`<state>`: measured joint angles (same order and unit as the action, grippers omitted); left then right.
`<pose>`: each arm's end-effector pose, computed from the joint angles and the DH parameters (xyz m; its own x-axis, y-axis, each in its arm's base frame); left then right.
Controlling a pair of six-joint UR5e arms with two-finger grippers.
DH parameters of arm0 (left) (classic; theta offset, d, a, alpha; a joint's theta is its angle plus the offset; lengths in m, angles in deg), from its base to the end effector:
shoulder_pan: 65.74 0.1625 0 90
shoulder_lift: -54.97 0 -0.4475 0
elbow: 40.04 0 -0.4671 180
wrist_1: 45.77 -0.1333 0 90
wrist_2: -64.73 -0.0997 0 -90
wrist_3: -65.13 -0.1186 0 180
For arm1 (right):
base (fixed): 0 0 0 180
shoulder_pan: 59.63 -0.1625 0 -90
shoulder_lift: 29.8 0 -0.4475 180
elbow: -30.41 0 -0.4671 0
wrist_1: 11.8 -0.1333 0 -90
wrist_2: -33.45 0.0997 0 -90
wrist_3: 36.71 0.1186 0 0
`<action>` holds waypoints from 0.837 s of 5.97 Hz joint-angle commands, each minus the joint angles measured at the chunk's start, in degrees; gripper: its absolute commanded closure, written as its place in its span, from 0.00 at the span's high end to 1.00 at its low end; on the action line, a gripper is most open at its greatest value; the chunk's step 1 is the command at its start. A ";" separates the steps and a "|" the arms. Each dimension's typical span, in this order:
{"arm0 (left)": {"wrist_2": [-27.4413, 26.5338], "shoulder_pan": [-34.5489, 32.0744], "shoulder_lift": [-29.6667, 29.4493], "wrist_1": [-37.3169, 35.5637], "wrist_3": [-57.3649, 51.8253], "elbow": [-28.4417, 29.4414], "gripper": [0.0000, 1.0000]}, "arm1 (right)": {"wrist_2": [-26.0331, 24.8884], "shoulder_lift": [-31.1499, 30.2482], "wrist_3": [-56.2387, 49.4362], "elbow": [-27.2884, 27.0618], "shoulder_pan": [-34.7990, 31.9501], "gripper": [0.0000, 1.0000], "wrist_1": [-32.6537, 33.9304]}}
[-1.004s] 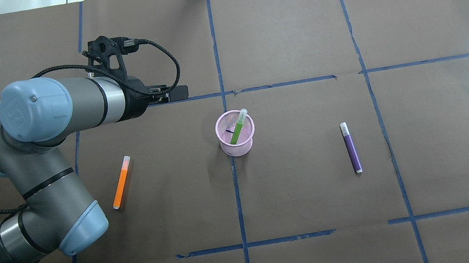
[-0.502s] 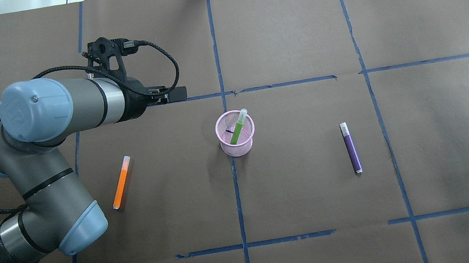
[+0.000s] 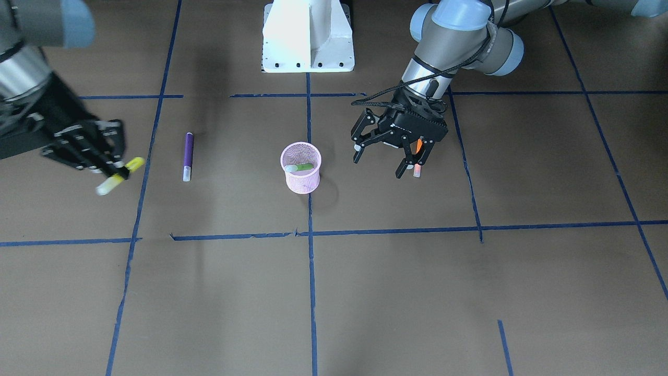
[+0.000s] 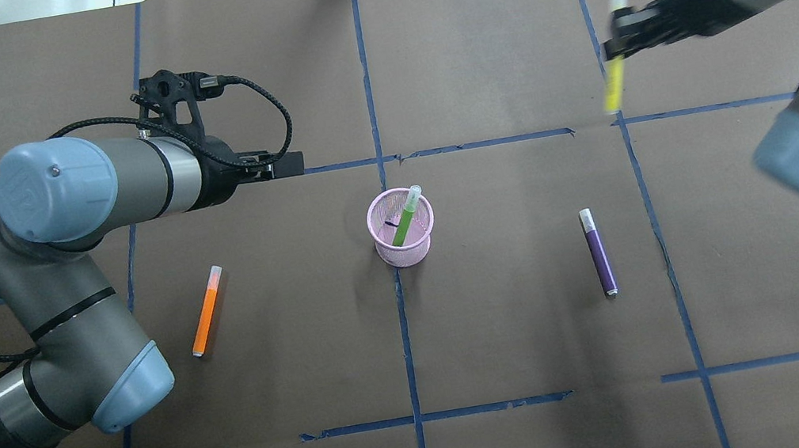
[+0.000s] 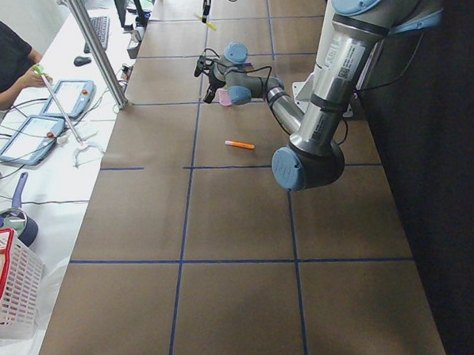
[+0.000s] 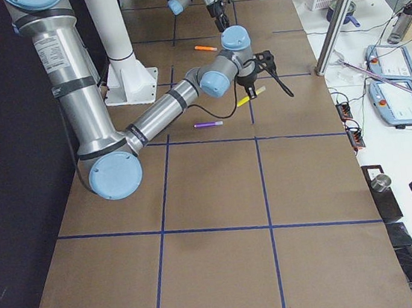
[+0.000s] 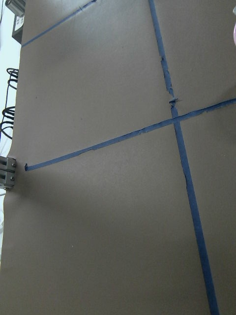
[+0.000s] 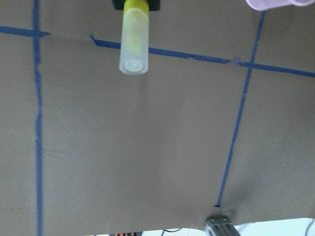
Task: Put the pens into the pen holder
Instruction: 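Carry the yellow marker with the right gripper over the pink cup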
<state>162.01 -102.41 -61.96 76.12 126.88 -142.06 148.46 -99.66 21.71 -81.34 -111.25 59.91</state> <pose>0.4987 -0.5188 0.2123 0.4668 0.2378 -0.8518 0.3127 0.8566 0.4105 -0.3350 -0.5570 0.2377 0.5158 -0.1131 0.8492 -0.2495 0.9284 0.2752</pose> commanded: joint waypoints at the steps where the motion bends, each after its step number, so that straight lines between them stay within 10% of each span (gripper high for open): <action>1: 4.02 -2.25 0.91 -0.43 -0.14 1.63 1.00 | -25.14 6.12 8.28 -1.19 16.73 0.00 -0.70; 5: 4.23 -4.47 2.41 -0.26 -0.23 2.96 1.00 | -53.90 14.50 6.97 4.97 32.17 0.00 -0.17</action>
<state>166.20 -106.68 -59.62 75.79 126.67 -139.51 99.59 -85.82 29.08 -77.33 -81.59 59.80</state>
